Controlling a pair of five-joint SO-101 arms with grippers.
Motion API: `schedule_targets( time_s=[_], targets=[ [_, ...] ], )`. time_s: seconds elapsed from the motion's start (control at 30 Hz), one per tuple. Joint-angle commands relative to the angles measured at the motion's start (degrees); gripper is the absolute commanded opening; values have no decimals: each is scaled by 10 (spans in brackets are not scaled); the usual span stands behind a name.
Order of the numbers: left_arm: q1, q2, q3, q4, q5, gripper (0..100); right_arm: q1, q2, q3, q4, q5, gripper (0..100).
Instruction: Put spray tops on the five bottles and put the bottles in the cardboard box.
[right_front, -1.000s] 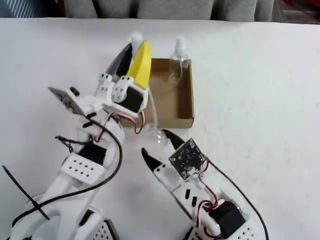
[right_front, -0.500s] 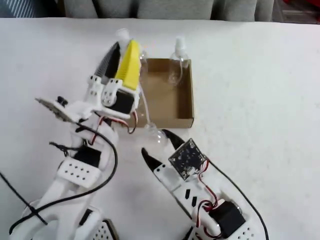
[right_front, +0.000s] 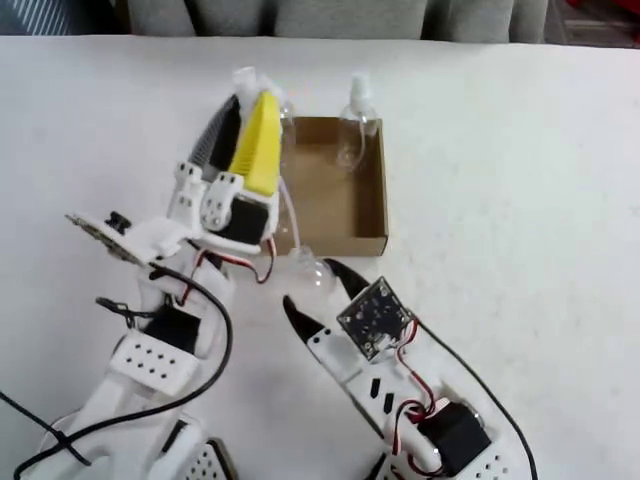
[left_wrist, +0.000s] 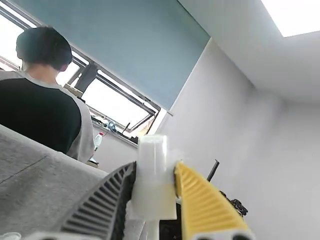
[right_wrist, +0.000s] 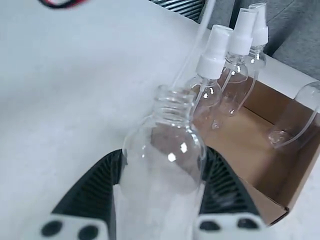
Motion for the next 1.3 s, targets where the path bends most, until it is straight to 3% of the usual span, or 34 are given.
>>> schedule_targets(
  time_s=[0.0, 0.47, 0.8, 1.27],
  targets=[
    [22, -15, 4, 13, 1, 20, 0, -4, -2, -3, 9, 15],
    [41, -17, 49, 15, 0, 20, 19, -5, -2, -3, 8, 15],
    [138, -84, 138, 17, -119, 20, 42, -6, -5, -4, 5, 15],
    [135, -265, 147, 302, -134, 20, 43, -7, -11, 6, 8, 15]
  ],
)
